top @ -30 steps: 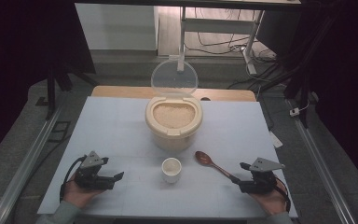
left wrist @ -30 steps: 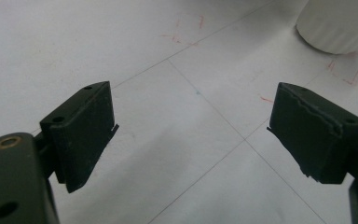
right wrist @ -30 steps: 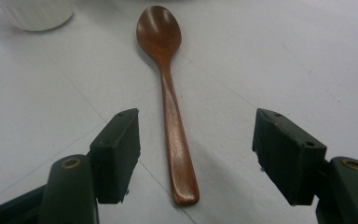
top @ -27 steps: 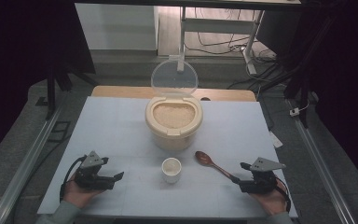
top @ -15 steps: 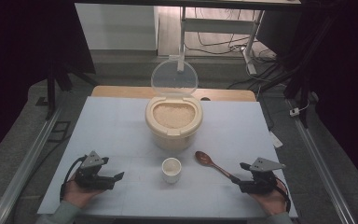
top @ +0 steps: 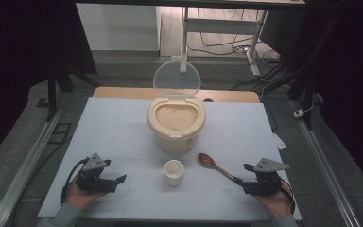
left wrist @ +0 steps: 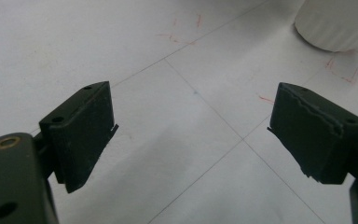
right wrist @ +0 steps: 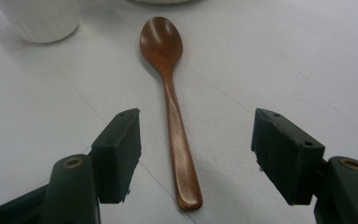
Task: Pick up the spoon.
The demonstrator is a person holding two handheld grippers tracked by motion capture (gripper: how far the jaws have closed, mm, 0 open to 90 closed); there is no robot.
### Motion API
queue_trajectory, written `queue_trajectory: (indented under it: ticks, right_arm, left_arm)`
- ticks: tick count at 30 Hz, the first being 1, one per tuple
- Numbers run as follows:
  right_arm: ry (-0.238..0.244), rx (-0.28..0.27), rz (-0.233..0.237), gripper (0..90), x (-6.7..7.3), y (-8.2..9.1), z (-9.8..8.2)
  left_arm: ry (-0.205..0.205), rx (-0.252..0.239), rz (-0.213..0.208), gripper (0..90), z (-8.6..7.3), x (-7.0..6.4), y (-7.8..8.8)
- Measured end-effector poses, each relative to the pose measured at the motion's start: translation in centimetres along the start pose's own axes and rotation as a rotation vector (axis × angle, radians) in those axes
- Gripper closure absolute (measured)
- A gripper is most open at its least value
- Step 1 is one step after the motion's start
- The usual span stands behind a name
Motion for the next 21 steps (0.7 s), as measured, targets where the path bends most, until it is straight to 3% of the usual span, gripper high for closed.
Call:
queue_trajectory:
  ticks: [9, 14, 16, 20, 21]
  right_arm:
    - [0.013, 0.037, 0.007, 32.6, 0.1, 0.3, 1.2]
    - [0.025, 0.094, 0.012, 33.2, 0.1, 0.5, 1.9]
    - [0.041, 0.143, 0.020, 34.4, 0.1, 0.5, 2.2]
    - [0.035, 0.183, 0.054, 35.3, 0.1, 0.3, 2.6]
    - [0.036, 0.213, 0.064, 35.5, 0.0, 0.0, 2.9]
  left_arm:
    - [0.000, 0.005, -0.003, 13.9, 0.0, 0.0, 0.0]
    - [-0.002, 0.009, -0.004, 13.9, -0.1, -0.1, -0.1]
    - [-0.003, 0.014, -0.004, 13.9, -0.1, -0.1, -0.2]
    - [-0.004, 0.017, -0.003, 13.9, -0.1, -0.1, -0.3]
    - [-0.004, 0.018, -0.004, 13.9, -0.1, -0.1, -0.3]
Point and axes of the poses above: each handheld gripper's, and its own axes: y roughly backward along the jaws, z roughly out of its top, x roughly to its left, the point moved 9 cm from there along -y, roughly forward along the jaws, and after that the axes turned 12 degrees about y, right-handed, at the moved point
